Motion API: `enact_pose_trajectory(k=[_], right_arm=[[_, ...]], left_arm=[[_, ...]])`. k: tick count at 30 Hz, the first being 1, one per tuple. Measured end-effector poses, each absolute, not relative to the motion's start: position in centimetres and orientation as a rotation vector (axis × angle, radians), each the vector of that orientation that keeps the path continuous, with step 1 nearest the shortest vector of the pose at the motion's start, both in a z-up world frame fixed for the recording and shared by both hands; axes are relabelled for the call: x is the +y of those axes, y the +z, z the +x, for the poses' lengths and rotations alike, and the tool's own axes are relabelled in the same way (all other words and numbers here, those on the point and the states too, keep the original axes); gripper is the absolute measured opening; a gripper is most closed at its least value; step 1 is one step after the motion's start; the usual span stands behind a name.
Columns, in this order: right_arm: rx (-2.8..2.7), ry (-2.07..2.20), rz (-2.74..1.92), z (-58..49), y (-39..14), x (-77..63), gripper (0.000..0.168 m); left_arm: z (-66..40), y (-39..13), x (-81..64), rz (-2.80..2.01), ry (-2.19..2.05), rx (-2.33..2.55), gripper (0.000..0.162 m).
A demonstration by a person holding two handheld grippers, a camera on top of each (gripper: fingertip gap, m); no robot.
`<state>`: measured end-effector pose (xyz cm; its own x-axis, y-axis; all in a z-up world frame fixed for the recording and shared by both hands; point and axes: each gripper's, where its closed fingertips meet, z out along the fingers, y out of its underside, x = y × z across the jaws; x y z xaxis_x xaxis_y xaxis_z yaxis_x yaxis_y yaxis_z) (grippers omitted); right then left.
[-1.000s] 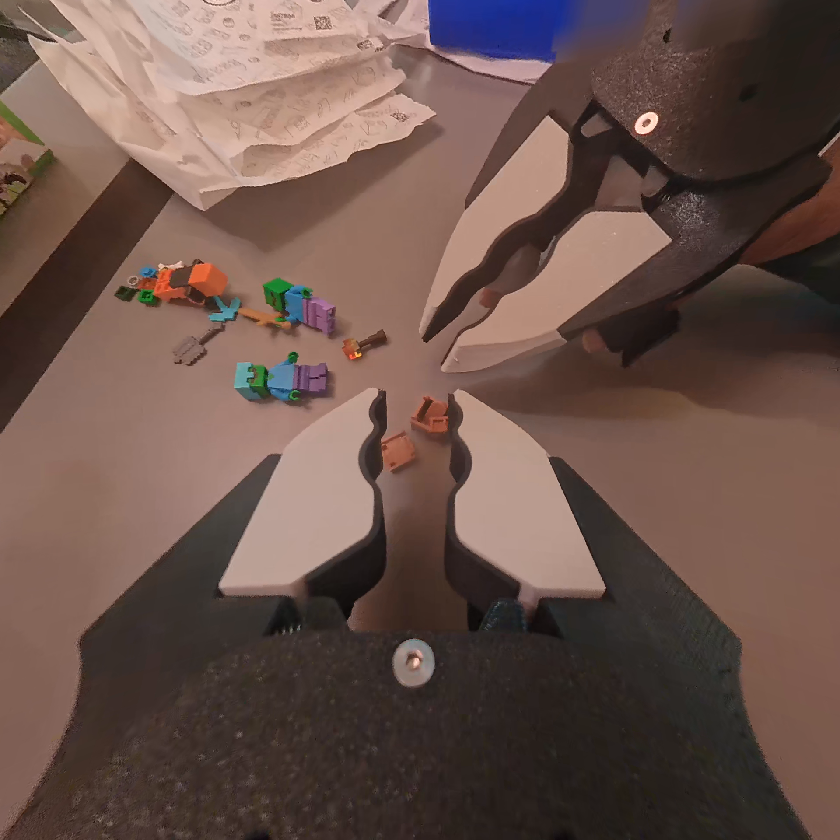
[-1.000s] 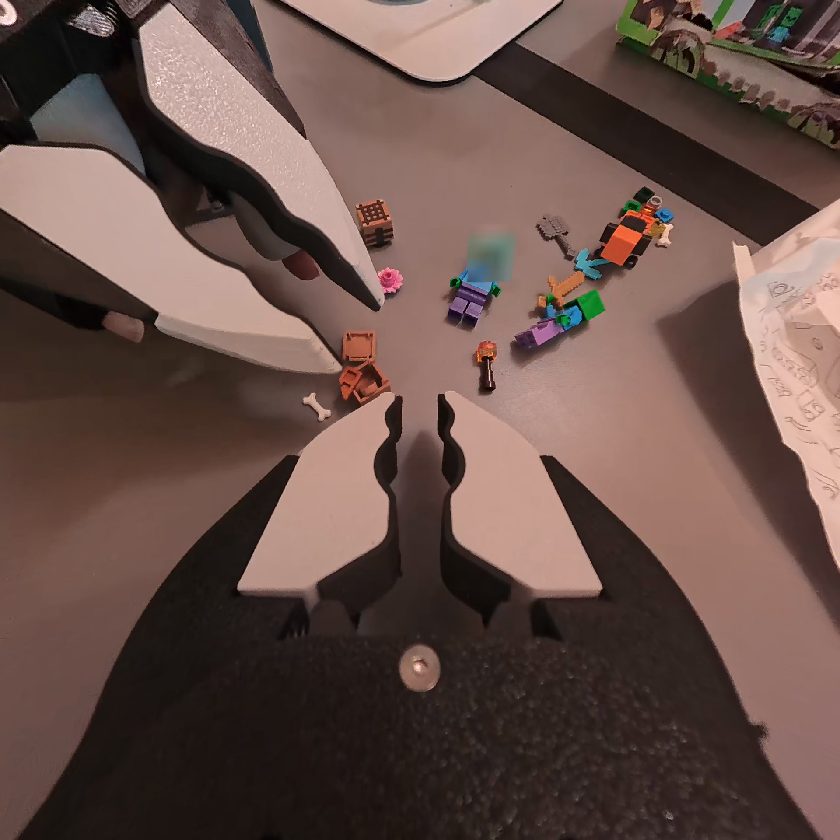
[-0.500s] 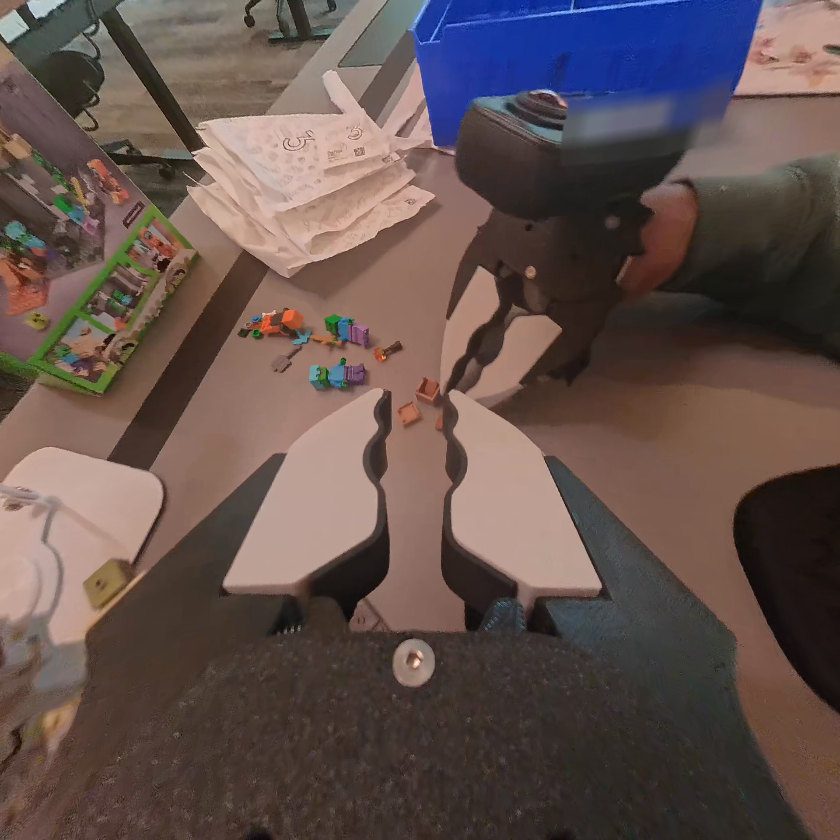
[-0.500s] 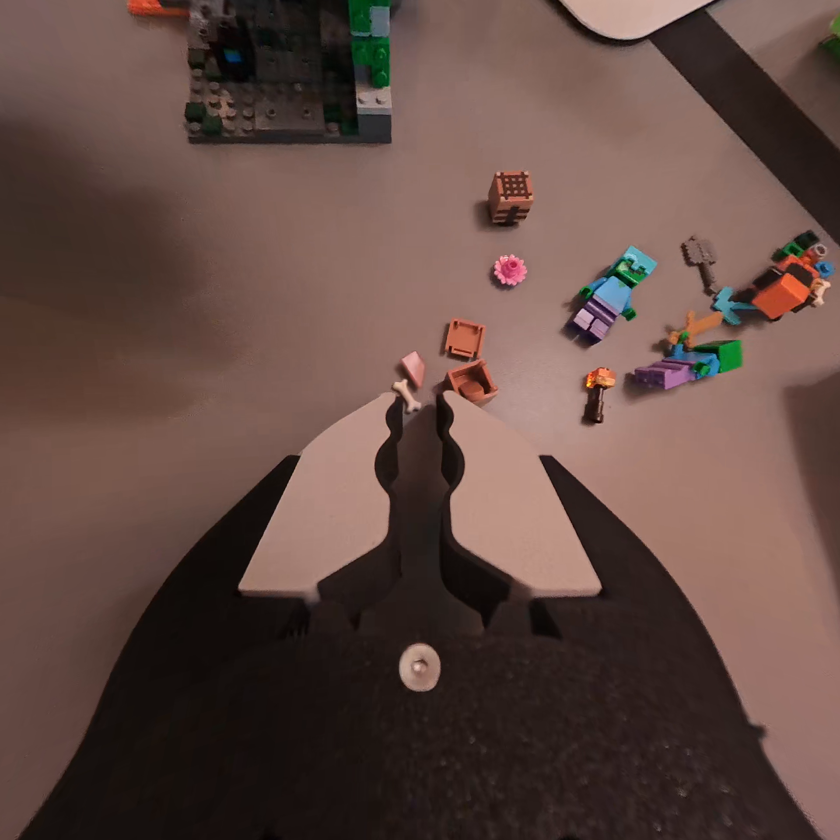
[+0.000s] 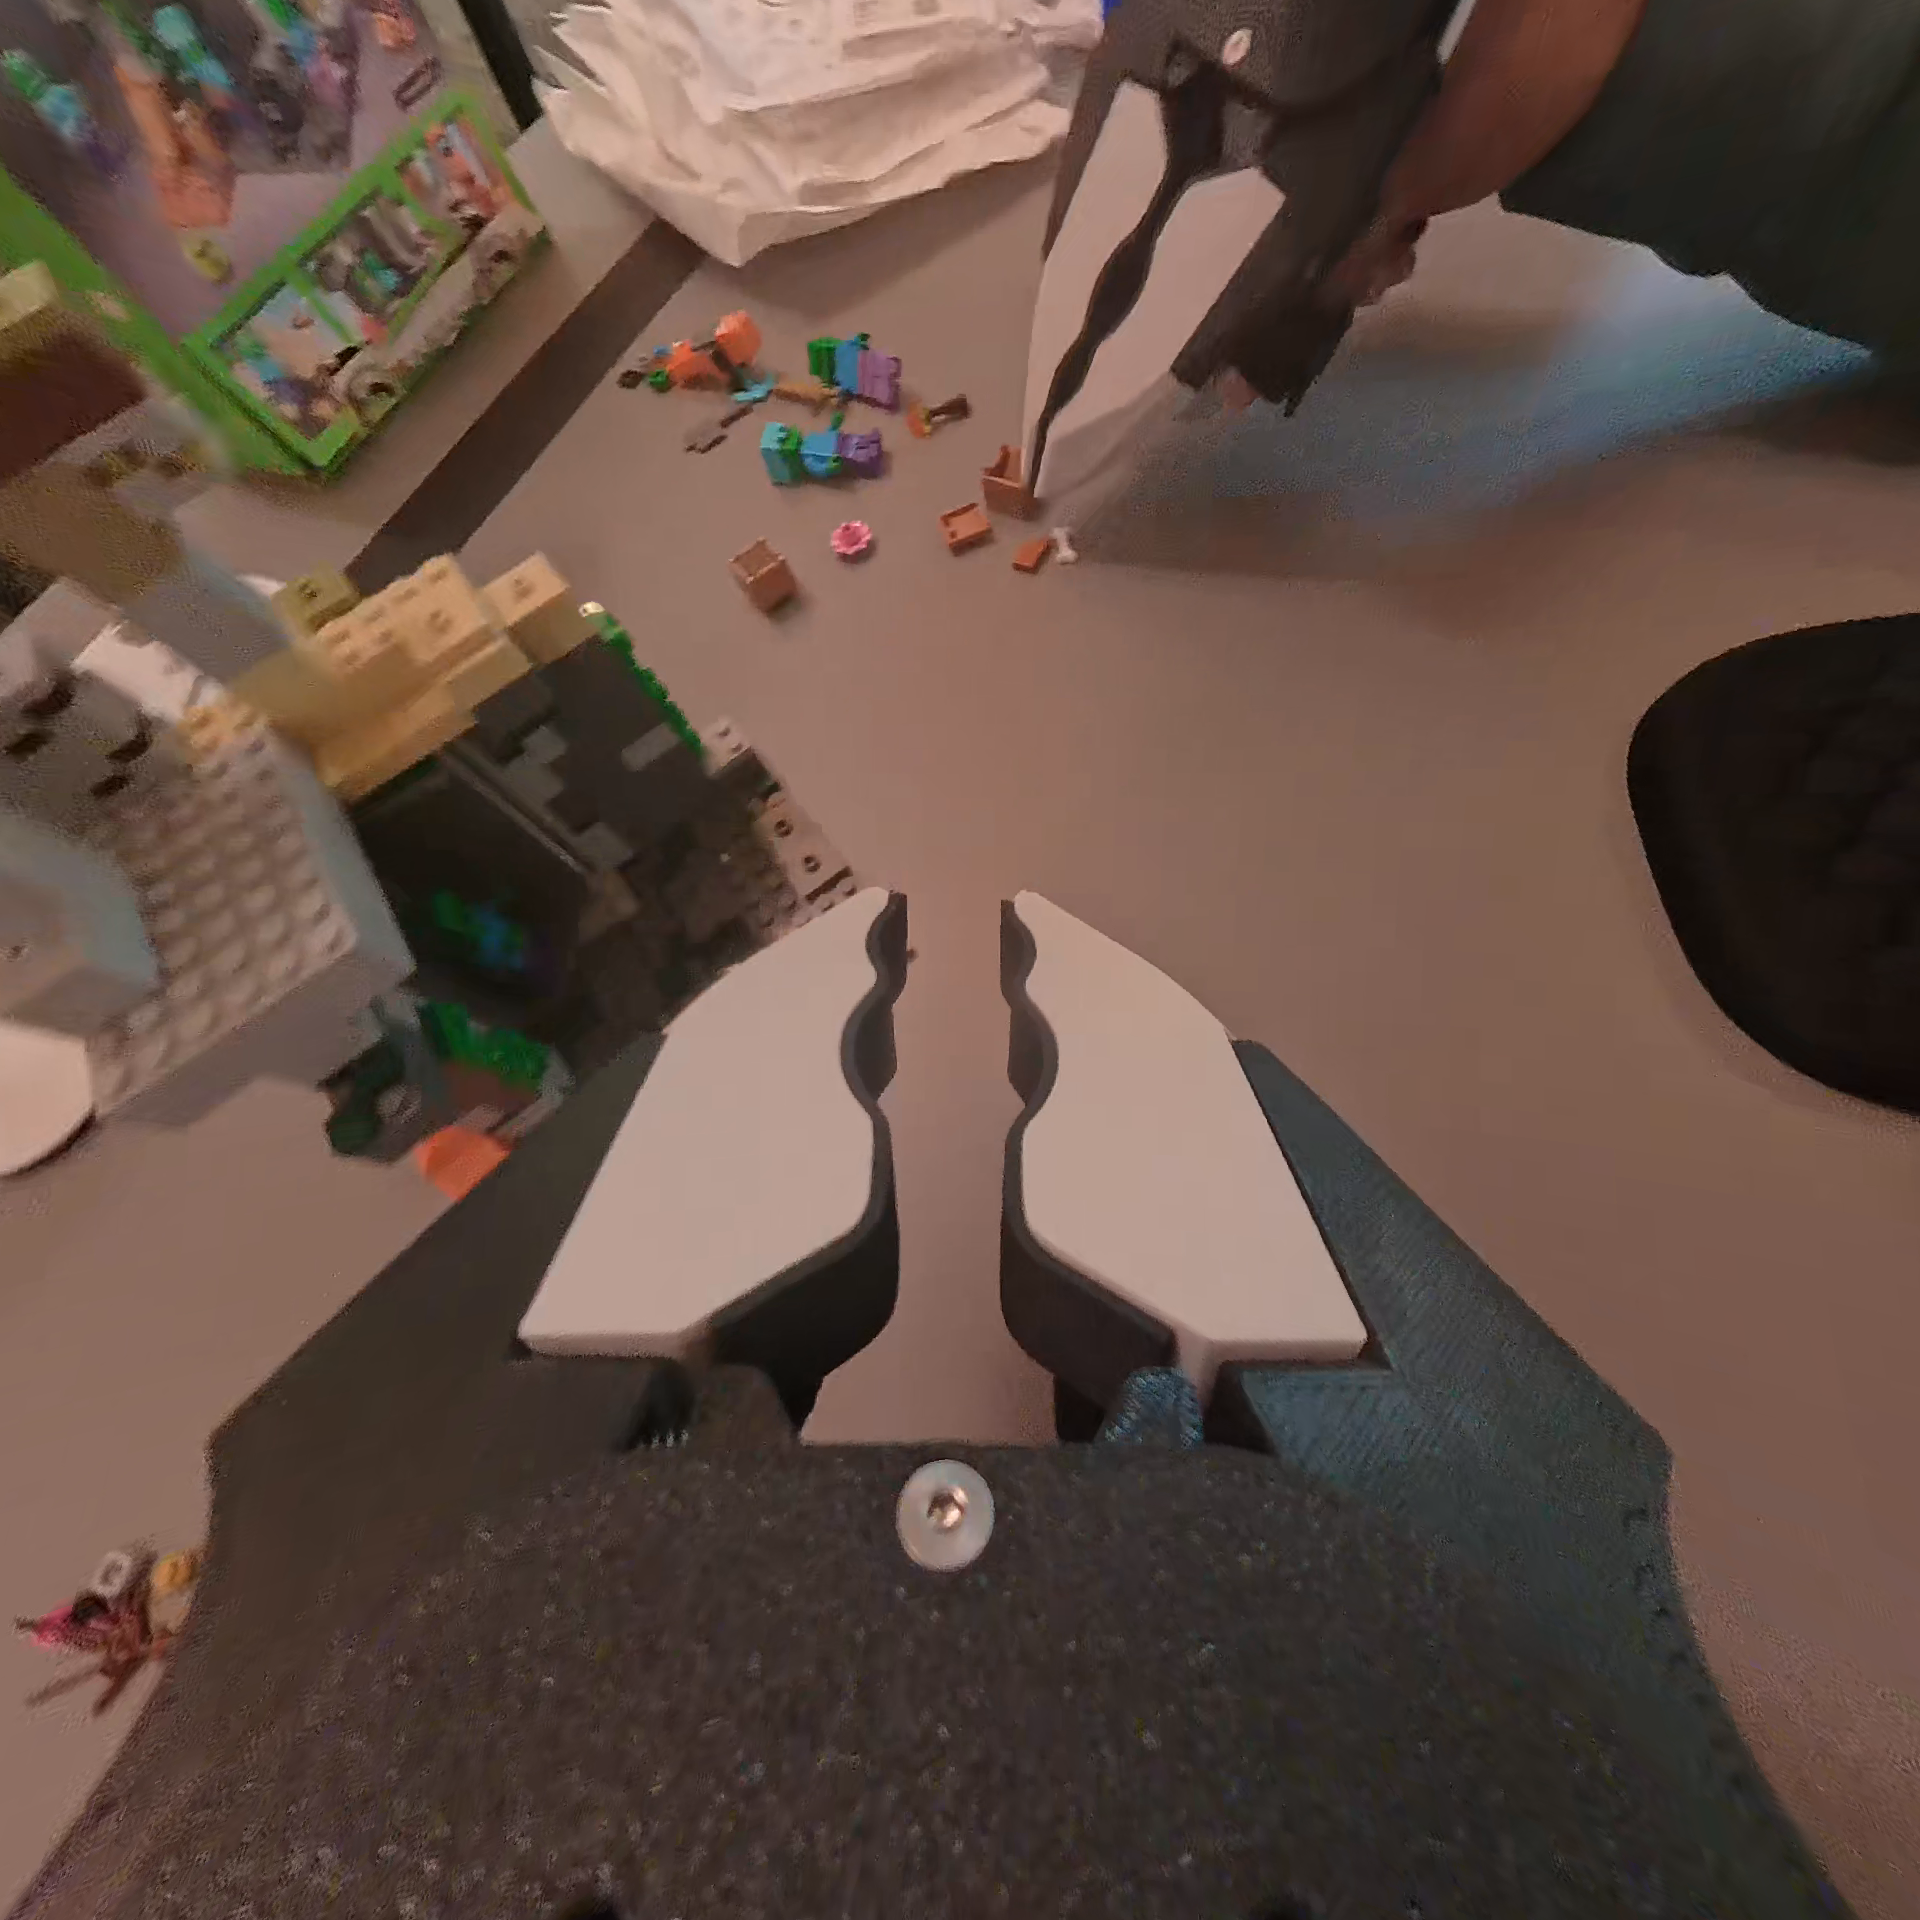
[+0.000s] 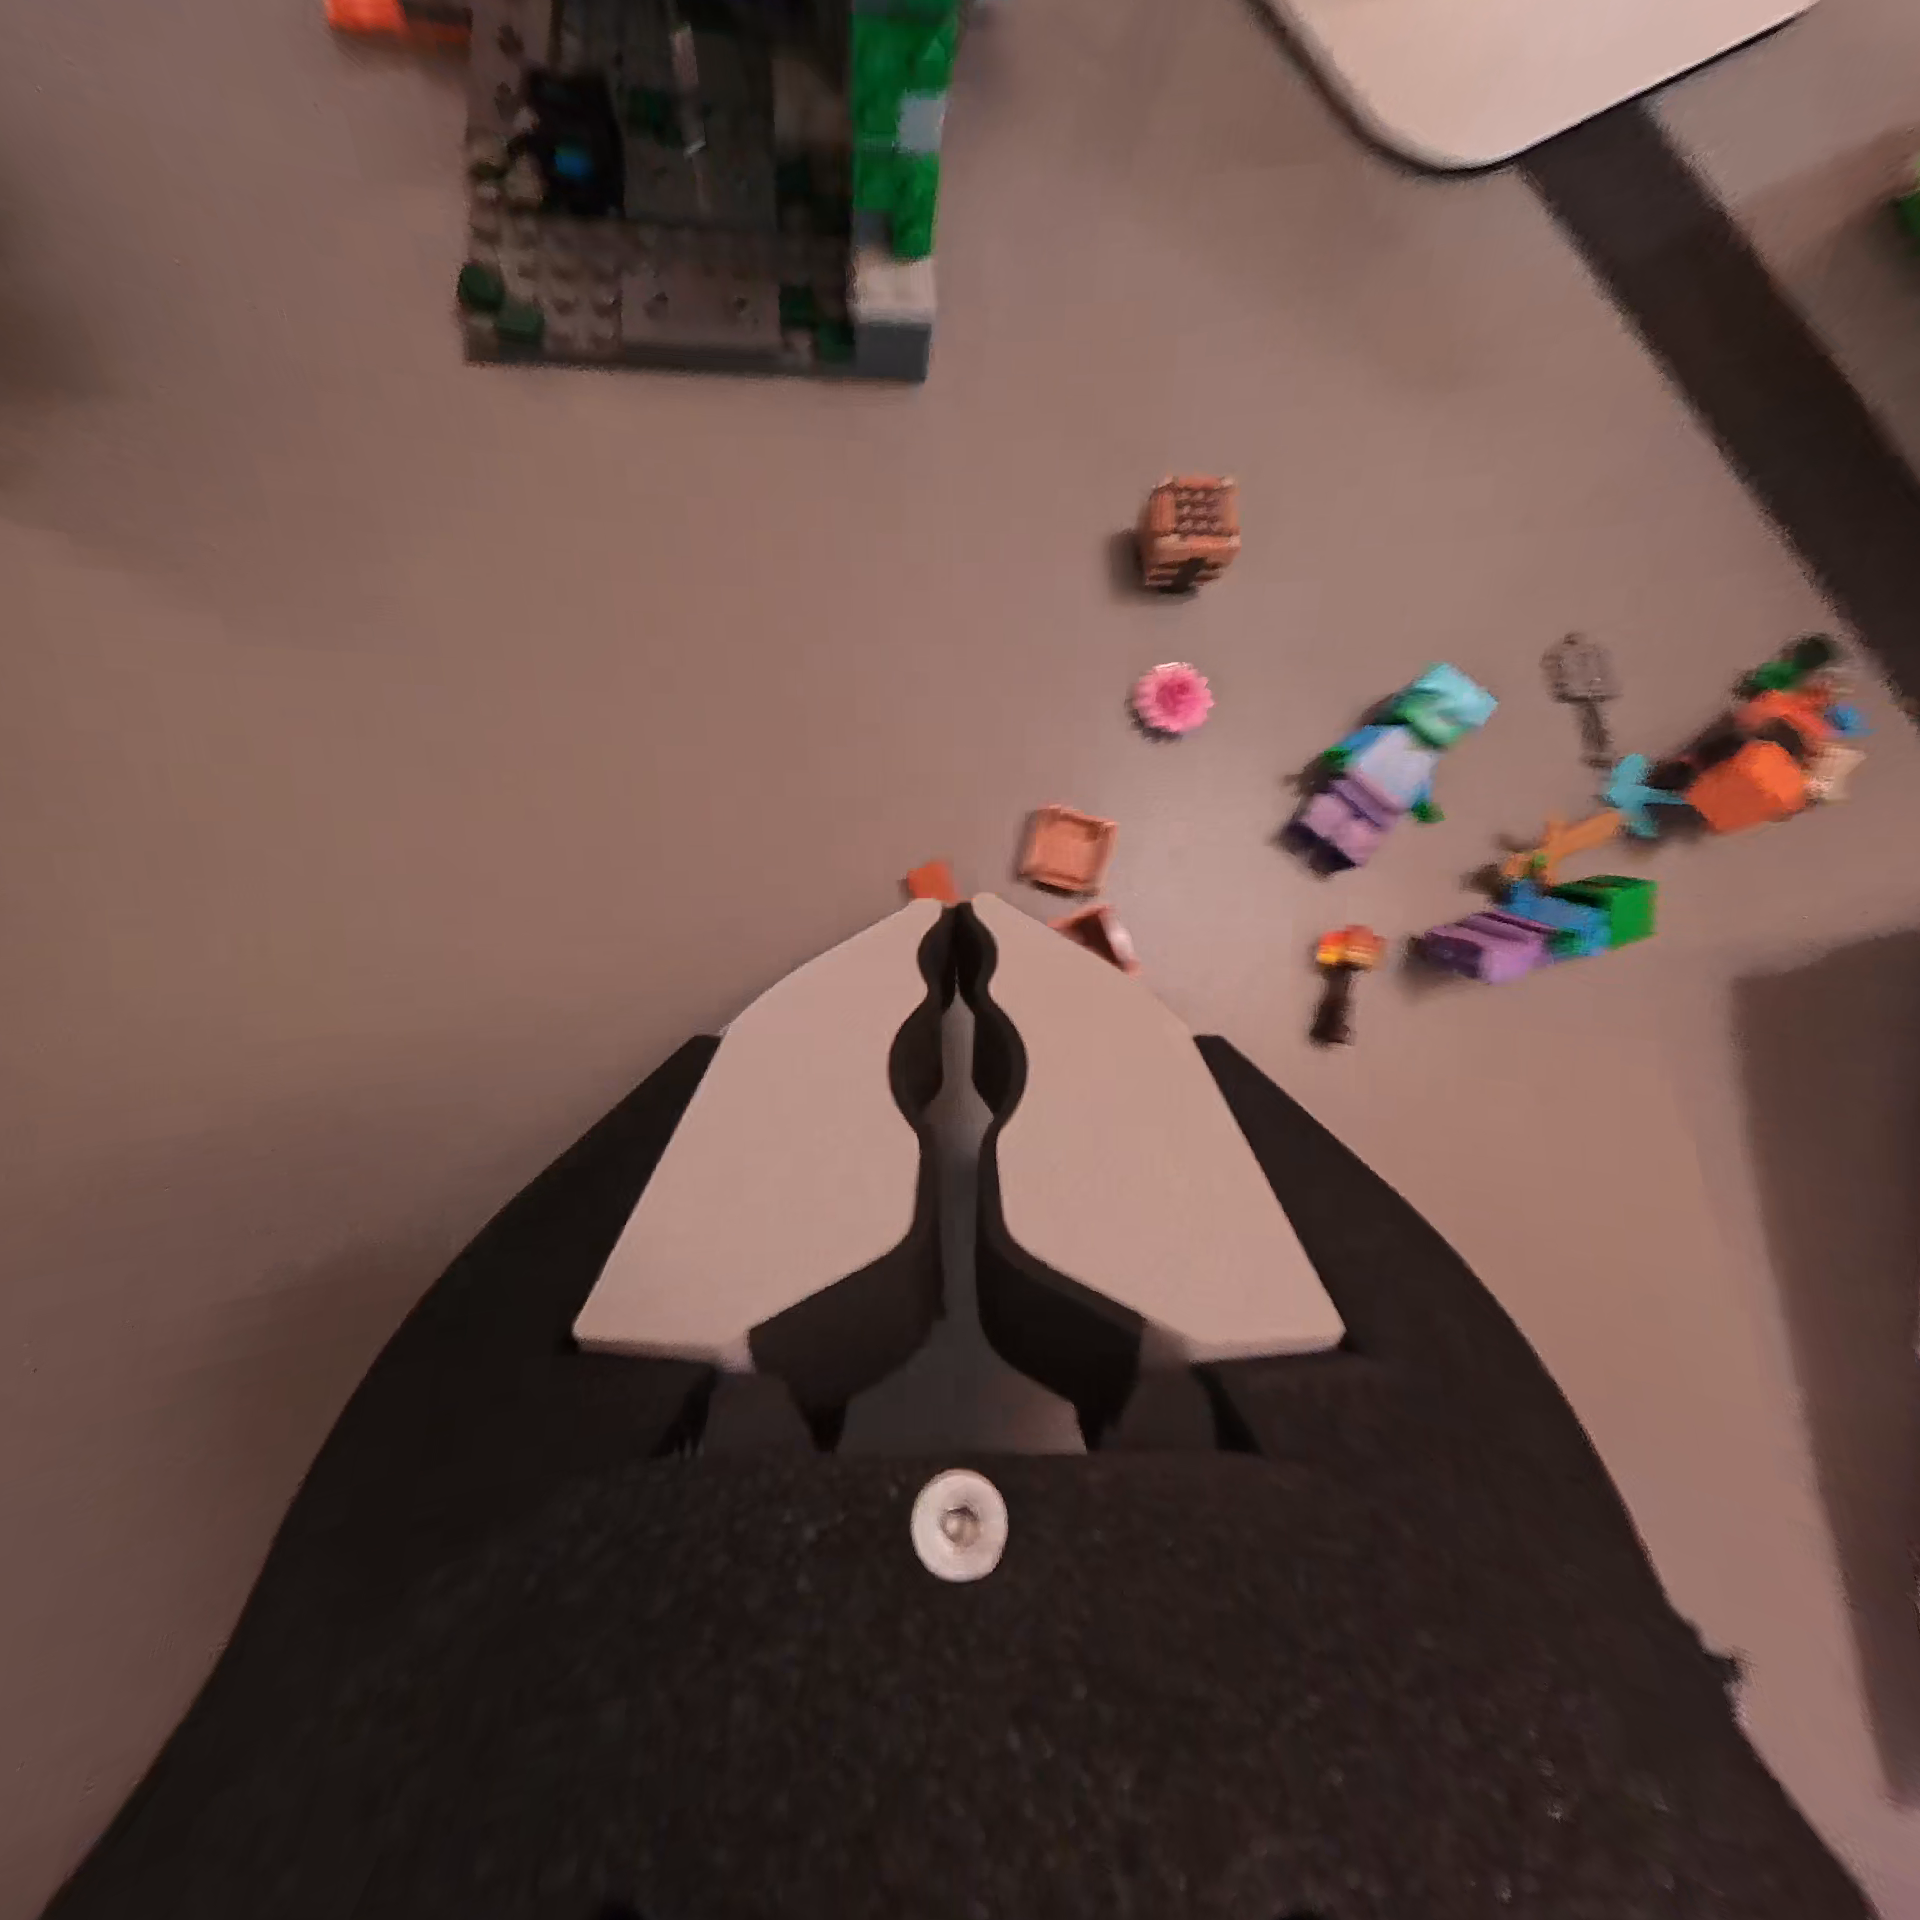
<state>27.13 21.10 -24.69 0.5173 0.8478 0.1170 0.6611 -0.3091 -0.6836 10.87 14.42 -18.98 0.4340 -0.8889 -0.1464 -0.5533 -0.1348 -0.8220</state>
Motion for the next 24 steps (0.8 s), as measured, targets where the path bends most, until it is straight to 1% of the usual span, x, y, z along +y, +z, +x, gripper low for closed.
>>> enact_pose_trajectory(k=[3, 8, 13, 16, 21, 23, 24], right_arm=[[-1.138, 0.274, -2.057, 28.4, -23.8, 22.5, 0.0], [-1.124, 0.271, -2.068, 28.6, -24.4, 22.6, 0.0], [-1.202, 0.337, -2.005, 27.7, -23.8, 21.3, 0.007], [-1.285, 0.329, -2.042, 27.3, -24.9, 20.4, 0.009], [-1.319, 0.339, -2.123, 26.8, -26.4, 19.9, 0.02], [-1.315, 0.357, -2.142, 26.7, -26.4, 19.8, 0.02], [-1.311, 0.379, -2.154, 26.6, -26.5, 19.7, 0.018]], left_arm=[[9.6, -18.7, 14.9, -1.814, -0.537, 1.124, 0.017], [8.9, -18.7, 15.3, -1.81, -0.597, 1.047, 0.017], [9.1, -20.2, 14.9, -1.818, -0.596, 1.078, 0.017], [9.4, -20.6, 14.7, -1.819, -0.591, 1.102, 0.017], [9.4, -20.8, 14.6, -1.819, -0.583, 1.111, 0.017], [9.4, -20.8, 14.6, -1.819, -0.589, 1.11, 0.017], [9.5, -20.9, 14.6, -1.82, -0.593, 1.111, 0.017]])
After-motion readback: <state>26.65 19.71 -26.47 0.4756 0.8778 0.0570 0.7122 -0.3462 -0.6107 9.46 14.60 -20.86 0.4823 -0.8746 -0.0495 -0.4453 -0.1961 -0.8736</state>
